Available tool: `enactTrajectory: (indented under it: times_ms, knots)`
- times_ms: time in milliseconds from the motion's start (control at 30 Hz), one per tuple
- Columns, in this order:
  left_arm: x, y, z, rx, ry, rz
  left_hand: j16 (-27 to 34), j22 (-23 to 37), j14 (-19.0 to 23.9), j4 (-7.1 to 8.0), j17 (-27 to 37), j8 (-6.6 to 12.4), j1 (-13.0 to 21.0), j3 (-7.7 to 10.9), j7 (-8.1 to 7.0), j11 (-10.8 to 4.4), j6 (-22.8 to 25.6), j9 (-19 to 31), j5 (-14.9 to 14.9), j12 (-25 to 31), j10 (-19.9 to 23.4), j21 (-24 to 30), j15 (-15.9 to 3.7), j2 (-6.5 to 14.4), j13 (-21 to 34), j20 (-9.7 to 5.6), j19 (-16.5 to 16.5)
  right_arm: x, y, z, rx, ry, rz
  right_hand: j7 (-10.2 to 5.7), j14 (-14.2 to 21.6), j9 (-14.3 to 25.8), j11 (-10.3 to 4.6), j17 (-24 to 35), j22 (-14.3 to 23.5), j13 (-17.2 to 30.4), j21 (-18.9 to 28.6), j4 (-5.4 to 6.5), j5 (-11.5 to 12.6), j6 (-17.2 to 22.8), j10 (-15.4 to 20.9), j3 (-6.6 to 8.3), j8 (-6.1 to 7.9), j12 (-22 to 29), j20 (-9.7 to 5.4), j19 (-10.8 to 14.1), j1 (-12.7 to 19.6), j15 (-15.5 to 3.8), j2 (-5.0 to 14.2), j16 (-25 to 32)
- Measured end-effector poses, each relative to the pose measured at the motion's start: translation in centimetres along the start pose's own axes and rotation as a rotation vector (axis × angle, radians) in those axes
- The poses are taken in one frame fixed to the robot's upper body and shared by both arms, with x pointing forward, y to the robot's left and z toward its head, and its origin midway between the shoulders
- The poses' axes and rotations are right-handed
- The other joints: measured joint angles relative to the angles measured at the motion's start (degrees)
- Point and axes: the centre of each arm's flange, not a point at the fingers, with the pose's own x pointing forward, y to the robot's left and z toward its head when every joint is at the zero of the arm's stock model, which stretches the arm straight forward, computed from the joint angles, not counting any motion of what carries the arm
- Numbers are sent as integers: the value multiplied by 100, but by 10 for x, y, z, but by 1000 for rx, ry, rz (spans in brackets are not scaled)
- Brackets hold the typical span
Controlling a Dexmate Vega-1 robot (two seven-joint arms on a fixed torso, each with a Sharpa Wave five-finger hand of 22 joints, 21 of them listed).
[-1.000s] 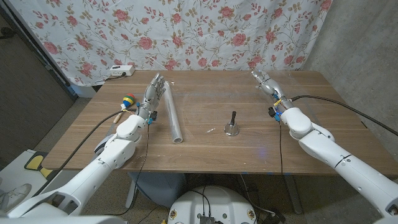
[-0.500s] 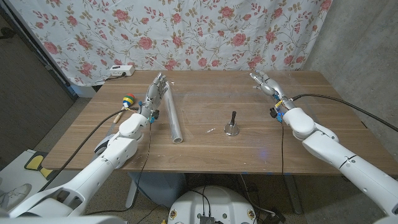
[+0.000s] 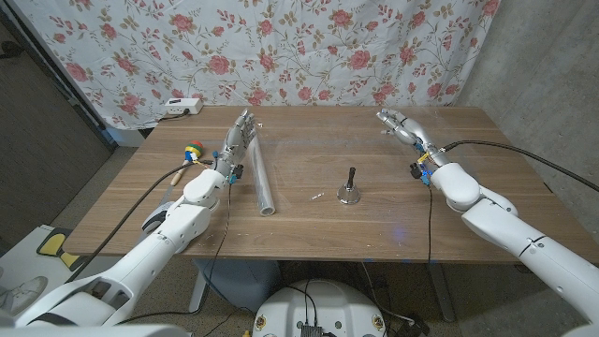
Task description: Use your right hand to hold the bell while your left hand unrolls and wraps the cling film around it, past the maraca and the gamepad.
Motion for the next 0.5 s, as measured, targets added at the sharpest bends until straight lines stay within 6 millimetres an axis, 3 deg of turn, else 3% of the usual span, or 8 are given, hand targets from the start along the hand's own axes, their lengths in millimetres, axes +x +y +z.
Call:
enactTrajectory:
  times_ms: [200, 400, 500]
  knots:
    - [1, -1, -2, -5, 3, -1, 0, 0, 0, 0, 0, 0, 30, 0, 0, 0, 0, 0, 0, 0, 0, 0, 0, 30, 0, 0, 0, -4, -2, 1, -17, -7, -8, -32, 297, 0, -67, 40, 27, 4, 67, -70, -45, 303, 331, 70, 45, 86, -52, 216, 107, -7, 62, 131]
    - [1, -2, -3, -5, 7, -5, 0, 0, 0, 0, 0, 0, 31, 0, 0, 0, 0, 0, 0, 0, 0, 0, 0, 31, 0, 0, 0, -9, -2, 2, -34, -6, -21, -143, 712, 1, -82, 280, 143, 69, 220, -84, -89, 595, 562, 213, 83, 149, 142, 368, 209, -14, 228, 430]
    - [2, -2, -3, -6, 7, -8, 0, 0, 0, 0, 0, 0, 31, 0, 0, 0, 0, 0, 0, 0, 0, 0, 0, 31, 0, 0, 0, -11, -1, 3, -42, -5, -31, -141, 809, 1, -101, 386, 186, 82, 270, -68, -94, 655, 581, 230, 83, 149, 153, 441, 203, -13, 234, 529]
